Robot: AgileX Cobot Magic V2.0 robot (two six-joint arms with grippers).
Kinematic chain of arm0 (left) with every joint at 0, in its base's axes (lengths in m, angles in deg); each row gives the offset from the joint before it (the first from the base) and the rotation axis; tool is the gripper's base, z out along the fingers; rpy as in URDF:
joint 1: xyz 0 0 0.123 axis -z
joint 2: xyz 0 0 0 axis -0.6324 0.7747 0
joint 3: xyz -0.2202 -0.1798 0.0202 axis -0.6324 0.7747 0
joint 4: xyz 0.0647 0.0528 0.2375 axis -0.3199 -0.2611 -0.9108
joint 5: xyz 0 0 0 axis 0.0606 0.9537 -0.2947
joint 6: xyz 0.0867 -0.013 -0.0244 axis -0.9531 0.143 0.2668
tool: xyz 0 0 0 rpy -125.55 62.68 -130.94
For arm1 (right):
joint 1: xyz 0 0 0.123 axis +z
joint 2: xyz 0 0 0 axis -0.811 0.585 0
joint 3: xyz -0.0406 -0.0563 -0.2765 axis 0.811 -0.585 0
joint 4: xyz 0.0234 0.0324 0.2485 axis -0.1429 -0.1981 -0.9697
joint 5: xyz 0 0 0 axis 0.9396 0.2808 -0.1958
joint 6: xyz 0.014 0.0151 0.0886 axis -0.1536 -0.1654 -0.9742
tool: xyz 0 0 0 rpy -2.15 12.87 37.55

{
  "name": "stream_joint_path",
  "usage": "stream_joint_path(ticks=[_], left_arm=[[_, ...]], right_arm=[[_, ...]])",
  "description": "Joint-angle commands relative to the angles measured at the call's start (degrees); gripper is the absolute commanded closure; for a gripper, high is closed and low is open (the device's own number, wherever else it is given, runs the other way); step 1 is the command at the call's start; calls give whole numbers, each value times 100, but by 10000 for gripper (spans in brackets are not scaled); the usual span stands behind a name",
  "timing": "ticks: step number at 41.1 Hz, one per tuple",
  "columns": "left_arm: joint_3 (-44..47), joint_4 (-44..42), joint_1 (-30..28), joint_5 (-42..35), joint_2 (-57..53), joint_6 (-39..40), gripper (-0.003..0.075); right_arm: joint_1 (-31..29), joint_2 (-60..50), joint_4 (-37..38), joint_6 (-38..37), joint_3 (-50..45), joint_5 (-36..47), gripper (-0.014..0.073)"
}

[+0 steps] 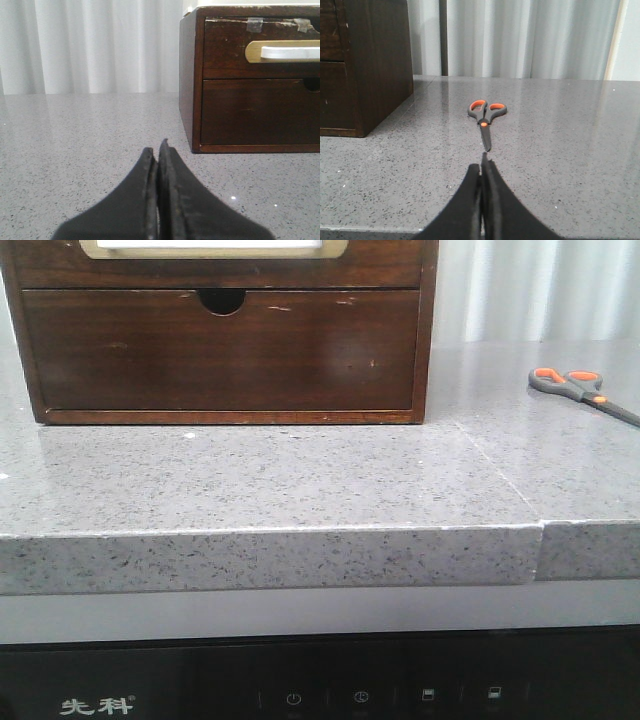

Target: Put scissors in drawer with both arms

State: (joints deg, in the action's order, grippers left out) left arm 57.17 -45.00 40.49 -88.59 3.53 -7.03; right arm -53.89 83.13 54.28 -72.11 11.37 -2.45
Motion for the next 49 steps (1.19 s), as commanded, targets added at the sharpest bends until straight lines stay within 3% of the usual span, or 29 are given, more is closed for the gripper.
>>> stream_joint_path(ticks=[1, 27, 32, 39, 49], left_arm=[[138, 47, 6, -458, -96, 69, 741], [138, 47, 6, -469, -96, 69, 741], [104, 37, 6, -919, -96, 69, 741], [-568, 37, 6, -929, -75, 69, 741], [-2551, 37, 6, 222, 707, 69, 741]], right_arm=[[-31, -97, 33, -3, -9, 503, 661], [-31, -97, 33, 10, -9, 804, 661], [-28, -97, 33, 39, 109, 1053, 661], [-28, -79, 149, 49, 943, 374, 661], [-28, 697, 345, 49, 2678, -1085, 661]])
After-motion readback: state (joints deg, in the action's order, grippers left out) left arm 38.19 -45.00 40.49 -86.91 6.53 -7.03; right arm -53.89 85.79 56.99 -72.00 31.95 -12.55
